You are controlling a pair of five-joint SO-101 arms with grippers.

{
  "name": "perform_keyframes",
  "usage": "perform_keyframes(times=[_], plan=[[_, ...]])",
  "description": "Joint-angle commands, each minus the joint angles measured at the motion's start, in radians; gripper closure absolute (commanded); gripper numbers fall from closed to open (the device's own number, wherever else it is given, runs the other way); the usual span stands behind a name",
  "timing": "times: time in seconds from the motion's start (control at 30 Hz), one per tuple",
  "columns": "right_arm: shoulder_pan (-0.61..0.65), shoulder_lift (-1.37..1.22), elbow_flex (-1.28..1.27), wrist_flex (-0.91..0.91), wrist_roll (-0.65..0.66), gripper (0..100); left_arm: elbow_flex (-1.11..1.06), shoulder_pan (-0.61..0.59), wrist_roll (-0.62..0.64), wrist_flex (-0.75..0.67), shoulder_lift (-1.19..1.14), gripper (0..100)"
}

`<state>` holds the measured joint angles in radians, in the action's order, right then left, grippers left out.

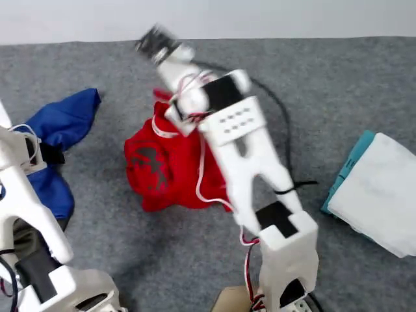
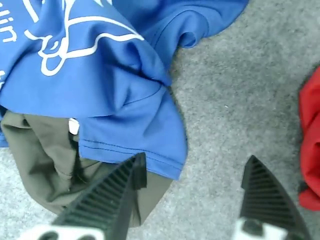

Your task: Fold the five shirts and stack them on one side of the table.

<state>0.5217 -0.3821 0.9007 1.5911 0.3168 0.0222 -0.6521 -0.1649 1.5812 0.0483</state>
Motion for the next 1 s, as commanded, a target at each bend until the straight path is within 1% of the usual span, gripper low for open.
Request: perform_keyframes(times=[0.0, 0.17, 0.27, 0.37, 0.53, 0.67, 0.8, 0.97], plan=[[-0.111, 0.082, 0.152, -0.047, 0.006, 98.8, 0.031, 0.023, 0.029, 0.008, 0.015, 69], [-0.272, 0.081, 0.244, -0.047, 0.005, 98.8, 0.033, 0.052, 0.029, 0.018, 0.015, 69], [-0.349, 0.079, 0.244, -0.041, 0.003, 98.8, 0.035, 0.121, 0.028, 0.060, 0.015, 69], [-0.414, 0.061, 0.232, -0.047, 0.003, 98.8, 0.035, 0.244, 0.028, 0.087, 0.015, 69], [-0.509, -0.018, 0.226, -0.047, -0.003, 98.8, 0.035, 0.499, 0.025, 0.087, 0.006, 69], [-0.547, -0.093, 0.229, -0.047, -0.055, 98.8, 0.028, 0.692, 0.028, 0.066, 0.005, 69], [-0.553, -0.143, 0.229, -0.047, -0.063, 98.8, 0.022, 0.819, 0.028, 0.011, 0.003, 69], [-0.552, -0.163, 0.229, -0.047, -0.063, 98.8, -0.070, 0.947, 0.029, -0.091, 0.002, 69]])
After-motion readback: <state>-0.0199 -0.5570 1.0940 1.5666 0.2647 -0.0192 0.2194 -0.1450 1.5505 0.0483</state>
